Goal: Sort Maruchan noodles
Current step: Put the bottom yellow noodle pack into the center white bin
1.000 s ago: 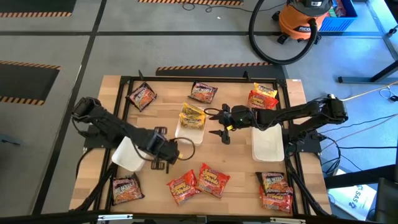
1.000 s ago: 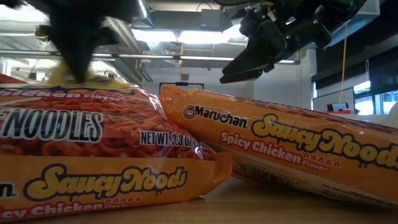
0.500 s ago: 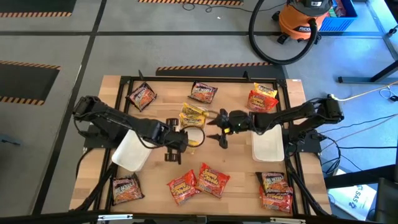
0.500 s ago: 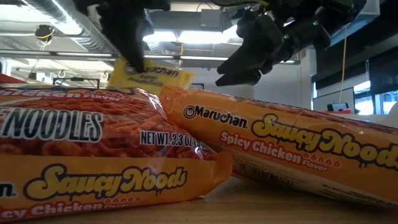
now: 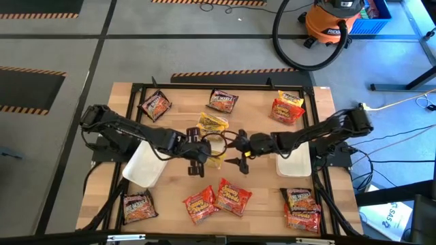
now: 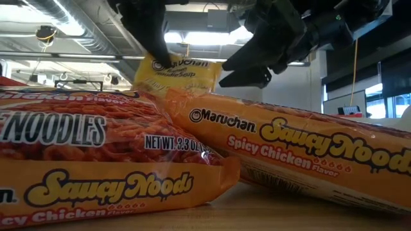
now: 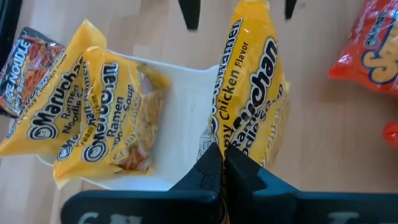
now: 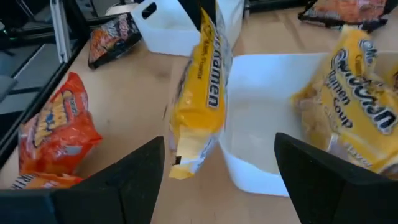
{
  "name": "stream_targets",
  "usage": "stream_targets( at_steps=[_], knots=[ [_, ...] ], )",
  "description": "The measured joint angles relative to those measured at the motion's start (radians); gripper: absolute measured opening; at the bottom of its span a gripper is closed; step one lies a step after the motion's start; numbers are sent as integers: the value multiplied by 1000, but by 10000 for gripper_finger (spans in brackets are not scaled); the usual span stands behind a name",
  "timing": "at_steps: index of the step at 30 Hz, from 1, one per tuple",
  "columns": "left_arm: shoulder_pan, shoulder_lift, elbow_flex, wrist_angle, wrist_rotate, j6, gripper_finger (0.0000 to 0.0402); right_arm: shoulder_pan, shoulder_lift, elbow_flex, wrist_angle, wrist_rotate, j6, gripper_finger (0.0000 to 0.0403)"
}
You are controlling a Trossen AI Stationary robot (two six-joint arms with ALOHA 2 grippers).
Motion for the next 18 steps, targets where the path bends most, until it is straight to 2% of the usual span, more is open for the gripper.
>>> stream_targets(
  at_steps=[11, 18],
  knots=[
    [6, 0, 0, 58, -33, 0, 0, 6, 78, 0, 82, -70, 24, 280],
    [9, 0, 0, 105, -34, 0, 0, 6, 159, 0, 250, -63, 21, 280]
  ],
)
